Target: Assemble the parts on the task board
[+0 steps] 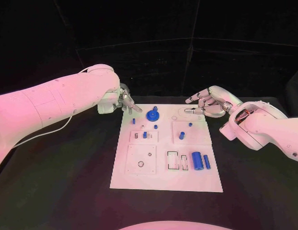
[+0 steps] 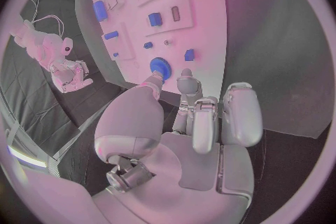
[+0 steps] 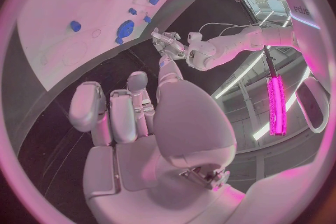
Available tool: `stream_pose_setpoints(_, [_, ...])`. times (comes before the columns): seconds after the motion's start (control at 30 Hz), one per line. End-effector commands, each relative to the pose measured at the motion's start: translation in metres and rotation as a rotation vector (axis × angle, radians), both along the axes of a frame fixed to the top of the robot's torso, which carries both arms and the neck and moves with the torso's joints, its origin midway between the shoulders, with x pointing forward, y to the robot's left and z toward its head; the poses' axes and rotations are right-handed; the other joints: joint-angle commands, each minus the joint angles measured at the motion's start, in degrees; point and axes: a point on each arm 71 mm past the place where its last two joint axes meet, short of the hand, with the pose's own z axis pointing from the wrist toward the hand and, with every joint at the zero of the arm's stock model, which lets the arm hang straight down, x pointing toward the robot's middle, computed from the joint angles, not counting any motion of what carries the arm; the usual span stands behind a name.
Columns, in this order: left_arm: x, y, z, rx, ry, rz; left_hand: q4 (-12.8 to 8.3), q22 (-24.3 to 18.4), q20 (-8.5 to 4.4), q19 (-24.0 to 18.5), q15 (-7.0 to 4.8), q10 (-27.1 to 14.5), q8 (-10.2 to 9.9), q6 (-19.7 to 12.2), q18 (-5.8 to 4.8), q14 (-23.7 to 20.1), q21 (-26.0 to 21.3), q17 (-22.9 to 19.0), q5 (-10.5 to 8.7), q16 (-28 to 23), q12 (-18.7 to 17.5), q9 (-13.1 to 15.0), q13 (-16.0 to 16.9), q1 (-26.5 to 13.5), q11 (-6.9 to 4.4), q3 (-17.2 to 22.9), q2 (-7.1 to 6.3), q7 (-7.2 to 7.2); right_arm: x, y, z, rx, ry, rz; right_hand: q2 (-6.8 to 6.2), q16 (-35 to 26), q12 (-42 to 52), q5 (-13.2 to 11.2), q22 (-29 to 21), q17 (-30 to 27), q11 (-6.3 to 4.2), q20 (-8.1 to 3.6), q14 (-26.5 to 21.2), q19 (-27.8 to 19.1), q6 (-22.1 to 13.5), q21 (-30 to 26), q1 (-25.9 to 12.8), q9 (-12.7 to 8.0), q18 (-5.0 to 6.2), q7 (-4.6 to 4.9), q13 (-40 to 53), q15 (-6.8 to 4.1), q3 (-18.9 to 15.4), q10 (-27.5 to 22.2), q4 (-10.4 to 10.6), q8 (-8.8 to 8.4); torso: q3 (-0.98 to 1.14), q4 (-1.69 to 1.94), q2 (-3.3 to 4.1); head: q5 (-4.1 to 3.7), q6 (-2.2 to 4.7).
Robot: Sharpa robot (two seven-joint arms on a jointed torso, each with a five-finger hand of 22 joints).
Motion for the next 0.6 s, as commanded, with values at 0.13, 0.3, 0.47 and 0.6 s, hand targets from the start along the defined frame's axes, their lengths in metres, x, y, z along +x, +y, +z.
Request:
stream_pose_setpoints(0.13, [0.004, 0.002, -0.013, 0.059, 0.027, -0.036, 0.00, 0.09, 0.34, 0.14, 0.27, -0.21, -0.36, 0.58, 0.50, 6.03, -0.05, 15.10, -0.19, 0.19, 0.22, -0.19, 0.04, 0.34, 0.09, -0.54, 0.57, -0.08, 0.000, 0.002, 0.001, 0.007, -0.007, 0.010, 0.22, -0.31, -0.13, -0.21, -0.08, -0.03, 0.15, 0.16, 1.74, -0.38, 0.18, -0.26, -0.48, 0.03, 1.17, -0.07, -0.03, 0.02, -0.26, -0.29, 0.00, 0.20, 0.00, 0.02, -0.02, 0.00, -0.06])
stream_pose_setpoints(0.3, [0.006, 0.002, -0.018, 0.076, 0.021, -0.035, 0.01, 0.05, 0.34, 0.13, 0.27, -0.25, -0.37, 0.58, 0.51, 6.03, -0.08, 15.10, -0.19, 0.19, 0.17, -0.22, -0.04, 0.38, 0.09, -0.57, 0.61, -0.08, 0.001, 0.003, 0.001, 0.007, -0.007, 0.012, 0.30, -0.32, -0.11, -0.08, -0.09, -0.02, 0.14, 0.16, 1.75, -0.37, 0.17, -0.28, -0.44, 0.03, 1.18, -0.07, -0.04, 0.02, -0.27, -0.29, 0.03, 0.21, 0.04, 0.01, -0.06, 0.15, -0.19])
stream_pose_setpoints(0.47, [0.008, 0.002, -0.021, 0.078, 0.021, -0.035, 0.01, 0.11, 0.34, 0.16, 0.27, -0.25, -0.40, 0.63, 0.50, 6.03, -0.05, 15.10, -0.20, 0.19, 0.20, -0.30, -0.04, 0.50, 0.09, -0.68, 0.71, -0.08, 0.001, 0.004, 0.001, 0.008, -0.007, 0.014, 0.39, -0.33, -0.11, 0.06, -0.12, -0.02, 0.14, 0.16, 1.75, -0.38, 0.17, -0.30, -0.39, 0.03, 1.18, -0.08, -0.08, 0.01, -0.28, -0.30, 0.06, 0.21, 0.03, 0.00, -0.02, 0.08, -0.21])
stream_pose_setpoints(0.6, [0.008, 0.001, -0.024, 0.075, 0.022, -0.039, -0.01, 0.27, 0.35, 0.22, 0.26, -0.20, -0.42, 0.79, 0.47, 6.03, 0.06, 15.10, -0.19, 0.19, 0.32, -0.46, 0.03, 0.81, 0.07, -0.89, 0.93, -0.11, 0.001, 0.005, 0.001, 0.008, -0.007, 0.015, 0.41, -0.34, -0.11, 0.08, -0.12, -0.03, 0.14, 0.16, 1.75, -0.38, 0.17, -0.31, -0.37, 0.03, 1.18, -0.08, -0.08, 0.01, -0.28, -0.30, 0.06, 0.21, 0.05, 0.02, -0.04, 0.04, -0.32])
